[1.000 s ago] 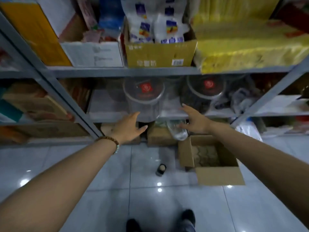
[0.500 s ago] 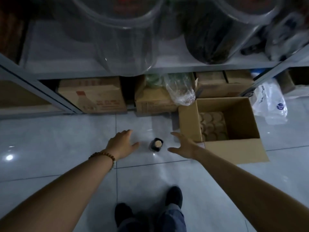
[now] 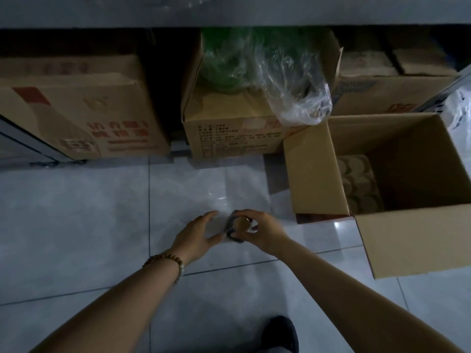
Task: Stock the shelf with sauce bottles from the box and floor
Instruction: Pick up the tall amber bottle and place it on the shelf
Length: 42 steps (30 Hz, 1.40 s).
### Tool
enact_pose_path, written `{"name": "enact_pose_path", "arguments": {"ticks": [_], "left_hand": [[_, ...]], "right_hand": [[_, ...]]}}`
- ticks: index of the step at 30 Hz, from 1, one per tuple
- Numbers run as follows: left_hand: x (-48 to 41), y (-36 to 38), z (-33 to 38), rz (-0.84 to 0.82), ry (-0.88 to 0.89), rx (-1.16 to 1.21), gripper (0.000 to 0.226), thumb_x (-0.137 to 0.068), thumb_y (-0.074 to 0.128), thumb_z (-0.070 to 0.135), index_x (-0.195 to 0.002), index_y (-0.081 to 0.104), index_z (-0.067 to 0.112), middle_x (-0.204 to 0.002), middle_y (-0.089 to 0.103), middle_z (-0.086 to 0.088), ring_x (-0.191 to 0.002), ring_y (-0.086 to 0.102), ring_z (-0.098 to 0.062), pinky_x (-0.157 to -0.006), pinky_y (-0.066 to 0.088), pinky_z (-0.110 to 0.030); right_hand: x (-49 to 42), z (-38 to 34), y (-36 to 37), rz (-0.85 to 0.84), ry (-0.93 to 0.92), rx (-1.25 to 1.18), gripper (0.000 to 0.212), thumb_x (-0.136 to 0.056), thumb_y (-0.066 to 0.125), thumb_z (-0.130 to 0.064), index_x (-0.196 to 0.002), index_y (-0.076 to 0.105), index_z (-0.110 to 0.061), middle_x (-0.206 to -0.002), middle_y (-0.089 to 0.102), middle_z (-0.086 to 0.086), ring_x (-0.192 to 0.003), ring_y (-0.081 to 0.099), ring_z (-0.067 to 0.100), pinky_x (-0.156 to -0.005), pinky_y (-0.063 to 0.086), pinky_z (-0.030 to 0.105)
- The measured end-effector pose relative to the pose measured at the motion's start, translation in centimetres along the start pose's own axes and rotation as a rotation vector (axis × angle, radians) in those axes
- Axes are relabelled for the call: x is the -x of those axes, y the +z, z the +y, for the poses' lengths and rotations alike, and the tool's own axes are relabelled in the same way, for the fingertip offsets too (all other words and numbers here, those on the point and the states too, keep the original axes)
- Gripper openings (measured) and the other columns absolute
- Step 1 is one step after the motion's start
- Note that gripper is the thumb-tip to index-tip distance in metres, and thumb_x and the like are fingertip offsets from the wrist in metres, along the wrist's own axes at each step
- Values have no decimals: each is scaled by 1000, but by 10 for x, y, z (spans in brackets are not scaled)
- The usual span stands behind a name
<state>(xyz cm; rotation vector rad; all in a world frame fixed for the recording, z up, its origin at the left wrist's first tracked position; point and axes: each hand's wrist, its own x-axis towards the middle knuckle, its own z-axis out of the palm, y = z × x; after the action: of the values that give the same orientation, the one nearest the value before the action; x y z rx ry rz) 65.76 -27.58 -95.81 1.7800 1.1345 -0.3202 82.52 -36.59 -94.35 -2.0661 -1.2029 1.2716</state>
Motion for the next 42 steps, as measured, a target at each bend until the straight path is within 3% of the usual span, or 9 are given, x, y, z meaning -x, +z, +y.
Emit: {"name": "enact_pose_path", "arguments": {"ticks": [8, 13, 16, 20, 26, 30, 33, 36, 42], "left_hand": [[1, 6, -15, -41, 8, 37, 76, -82, 66, 44, -145, 28, 26, -145, 40, 5, -128, 42, -15, -100, 37, -25], [49, -14, 24, -30, 67, 122, 92, -69, 77, 48, -145, 28, 28, -145, 38, 6, -130, 39, -14, -107, 36, -33], [92, -47, 83, 62, 172, 250, 78, -59, 85, 44, -126, 44, 41, -123, 56, 16, -115, 53, -5, -90, 46, -21], [164, -117, 183, 276, 285, 436, 56, -46, 82, 53, -95, 55, 63, -89, 65, 35, -84, 60, 16, -64, 44, -3], [274, -256, 343, 286, 529, 397, 54, -38, 79, 68, -88, 60, 58, -85, 67, 32, -80, 63, 11, -71, 52, -14], [356, -329, 445, 243, 669, 483, 58, -43, 85, 60, -94, 67, 40, -91, 74, 9, -86, 70, -10, -76, 56, -32], [412, -373, 516, 231, 791, 570, 51, -55, 88, 43, -99, 70, 26, -98, 74, -5, -94, 69, -24, -80, 56, -42], [469, -411, 590, 304, 931, 595, 42, -51, 84, 47, -89, 72, 33, -91, 75, 5, -86, 70, -11, -68, 54, -19], [563, -445, 704, 322, 1124, 611, 49, -59, 82, 44, -96, 70, 16, -93, 75, 1, -88, 70, -15, -69, 55, -21]], "right_hand": [[1, -6, -10, 92, -133, 97, 25, -82, 71, -19, -103, 67, -5, -104, 70, 10, -95, 64, 26, -84, 51, 42], [41, -74, -64, 228, -176, 72, 33, -80, 72, -37, -104, 68, -14, -96, 71, 3, -88, 66, 15, -77, 53, 27], [84, -146, -121, 335, -253, 15, 29, -76, 73, -44, -89, 71, -19, -77, 71, -7, -71, 63, 2, -63, 45, 11], [151, -261, -210, 439, -271, -58, 44, -67, 67, -65, -84, 71, -24, -72, 70, -9, -66, 65, 4, -62, 53, 26], [258, -426, -347, 599, -370, -234, 39, -72, 71, -52, -75, 72, -13, -72, 72, 10, -65, 63, 13, -67, 52, 36], [333, -506, -420, 537, -455, -386, 48, -71, 61, -54, -99, 69, -16, -96, 73, 5, -88, 64, 7, -79, 50, 21], [382, -538, -459, 521, -459, -437, 65, -68, 59, -56, -122, 57, -22, -120, 63, -2, -112, 60, 13, -99, 48, 33], [423, -563, -485, 440, -549, -452, 63, -69, 64, -49, -126, 47, -31, -122, 62, -7, -106, 64, 9, -86, 55, 29], [490, -607, -528, 553, -761, -399, 41, -75, 72, -44, -112, 55, -41, -99, 70, -22, -90, 67, -2, -68, 50, 10]]}}
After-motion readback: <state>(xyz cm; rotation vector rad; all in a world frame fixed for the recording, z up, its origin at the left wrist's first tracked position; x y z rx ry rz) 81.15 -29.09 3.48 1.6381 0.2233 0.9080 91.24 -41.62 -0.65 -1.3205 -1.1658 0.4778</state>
